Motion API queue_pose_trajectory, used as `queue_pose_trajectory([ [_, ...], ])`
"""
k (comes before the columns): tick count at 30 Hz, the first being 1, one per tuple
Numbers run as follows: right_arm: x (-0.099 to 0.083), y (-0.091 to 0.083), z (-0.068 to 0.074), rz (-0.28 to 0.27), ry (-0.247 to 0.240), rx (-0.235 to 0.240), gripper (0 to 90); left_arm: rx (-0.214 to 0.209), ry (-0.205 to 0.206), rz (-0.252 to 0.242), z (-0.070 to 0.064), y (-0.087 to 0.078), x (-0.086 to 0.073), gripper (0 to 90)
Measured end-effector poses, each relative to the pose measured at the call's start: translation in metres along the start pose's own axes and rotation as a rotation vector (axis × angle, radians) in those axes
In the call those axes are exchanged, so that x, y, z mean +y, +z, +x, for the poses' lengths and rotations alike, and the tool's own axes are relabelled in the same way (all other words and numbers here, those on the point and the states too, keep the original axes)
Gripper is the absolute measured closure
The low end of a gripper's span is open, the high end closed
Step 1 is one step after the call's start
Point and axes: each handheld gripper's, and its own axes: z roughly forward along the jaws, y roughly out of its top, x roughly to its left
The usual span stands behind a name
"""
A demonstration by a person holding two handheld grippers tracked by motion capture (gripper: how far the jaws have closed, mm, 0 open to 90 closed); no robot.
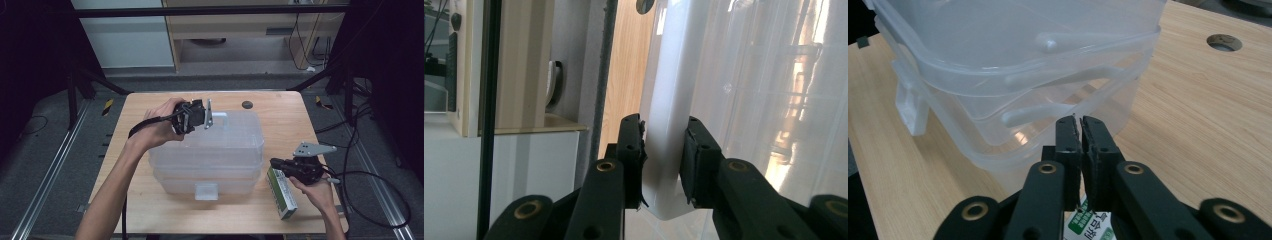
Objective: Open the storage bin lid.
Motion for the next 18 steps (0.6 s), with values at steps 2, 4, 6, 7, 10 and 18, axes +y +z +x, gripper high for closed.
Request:
queue_pose_trajectory([
  [2, 0.001, 0.000, 0.001, 0.001, -0.004, 0.010, 89.8, 0.001, 0.003, 0.005, 0.001, 0.000, 0.000, 72.8],
  [4, 0.002, 0.000, 0.003, 0.002, -0.010, 0.027, 90.0, -0.001, 0.002, 0.007, 0.002, 0.000, 0.000, 72.8],
  [6, 0.002, 0.000, 0.003, 0.002, -0.012, 0.035, 90.0, 0.001, 0.001, 0.006, 0.003, 0.001, 0.000, 72.7],
  [7, 0.003, 0.000, 0.004, 0.004, -0.013, 0.041, 90.0, 0.000, -0.001, 0.006, 0.003, 0.001, 0.000, 72.7],
  [10, 0.003, 0.002, 0.006, 0.001, -0.011, 0.060, 90.0, -0.002, -0.001, 0.008, 0.005, 0.001, 0.001, 72.7],
  [18, 0.008, 0.004, 0.013, -0.014, -0.018, 0.106, 90.0, -0.004, -0.019, -0.004, 0.007, 0.003, 0.000, 72.3],
])
